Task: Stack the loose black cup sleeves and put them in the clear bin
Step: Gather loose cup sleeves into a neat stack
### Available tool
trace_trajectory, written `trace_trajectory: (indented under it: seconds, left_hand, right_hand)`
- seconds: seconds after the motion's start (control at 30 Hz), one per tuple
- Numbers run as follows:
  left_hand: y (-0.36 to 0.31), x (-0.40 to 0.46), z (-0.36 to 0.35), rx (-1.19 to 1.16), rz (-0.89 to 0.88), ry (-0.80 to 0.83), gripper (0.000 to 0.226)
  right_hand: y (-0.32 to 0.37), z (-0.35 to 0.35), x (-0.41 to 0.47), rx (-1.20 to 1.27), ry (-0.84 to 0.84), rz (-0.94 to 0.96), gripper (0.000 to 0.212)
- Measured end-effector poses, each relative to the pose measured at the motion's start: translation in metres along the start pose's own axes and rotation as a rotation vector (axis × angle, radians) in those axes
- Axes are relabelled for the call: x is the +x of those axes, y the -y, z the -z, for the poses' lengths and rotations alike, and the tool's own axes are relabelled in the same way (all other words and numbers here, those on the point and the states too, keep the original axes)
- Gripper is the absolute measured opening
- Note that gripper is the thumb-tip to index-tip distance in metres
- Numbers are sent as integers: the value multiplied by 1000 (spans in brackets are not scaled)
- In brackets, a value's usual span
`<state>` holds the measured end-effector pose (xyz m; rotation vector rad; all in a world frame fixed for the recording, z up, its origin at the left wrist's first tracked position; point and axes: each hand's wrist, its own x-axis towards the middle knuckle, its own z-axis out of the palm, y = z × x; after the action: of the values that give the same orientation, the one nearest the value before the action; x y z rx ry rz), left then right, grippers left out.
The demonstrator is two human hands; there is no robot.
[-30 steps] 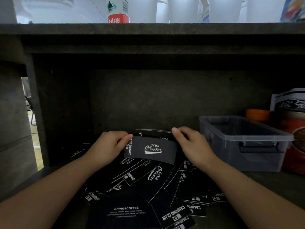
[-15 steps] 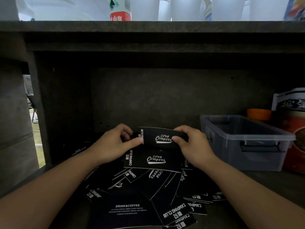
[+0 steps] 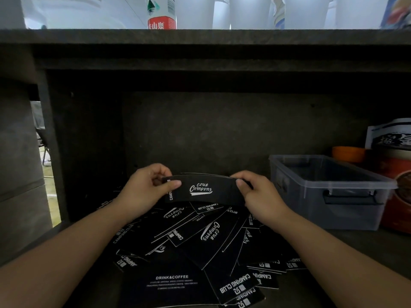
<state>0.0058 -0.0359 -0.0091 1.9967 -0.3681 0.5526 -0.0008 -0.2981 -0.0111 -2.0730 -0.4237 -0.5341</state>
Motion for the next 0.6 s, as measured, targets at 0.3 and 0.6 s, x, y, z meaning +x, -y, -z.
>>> trace_trajectory:
  seconds: [0.3,0.6]
  left_hand:
    - [-11,-10,-15,-23,44,68,59]
    - [-15,-12,-14,-117,-39,143,45]
  right_hand:
    - [5,0,-4,-50,-31,102,11]
    - [-1,-2,-2,-80,42,88,9]
